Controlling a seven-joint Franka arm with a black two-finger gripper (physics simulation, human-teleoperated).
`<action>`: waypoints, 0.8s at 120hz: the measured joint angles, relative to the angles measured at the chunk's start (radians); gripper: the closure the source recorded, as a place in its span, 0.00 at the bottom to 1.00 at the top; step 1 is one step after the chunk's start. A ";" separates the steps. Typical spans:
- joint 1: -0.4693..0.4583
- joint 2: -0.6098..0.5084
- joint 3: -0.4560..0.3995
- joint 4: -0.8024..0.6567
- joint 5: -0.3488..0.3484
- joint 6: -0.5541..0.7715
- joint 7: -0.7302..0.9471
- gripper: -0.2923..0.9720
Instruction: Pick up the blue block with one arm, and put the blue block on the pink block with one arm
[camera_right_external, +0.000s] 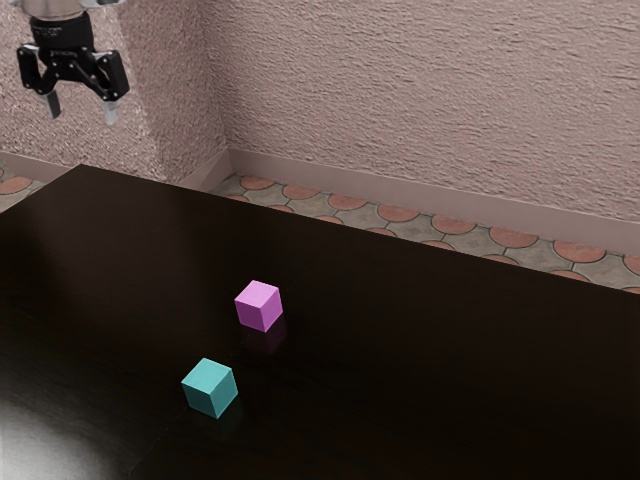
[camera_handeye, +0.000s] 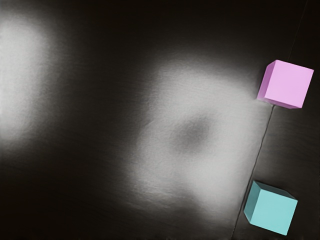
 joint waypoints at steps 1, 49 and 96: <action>-0.001 0.000 0.000 0.000 0.000 0.000 -0.001 0.23; 0.027 -0.037 -0.237 0.331 0.025 -0.113 -0.020 0.23; -0.083 0.040 -0.264 0.226 0.024 -0.066 -0.031 0.23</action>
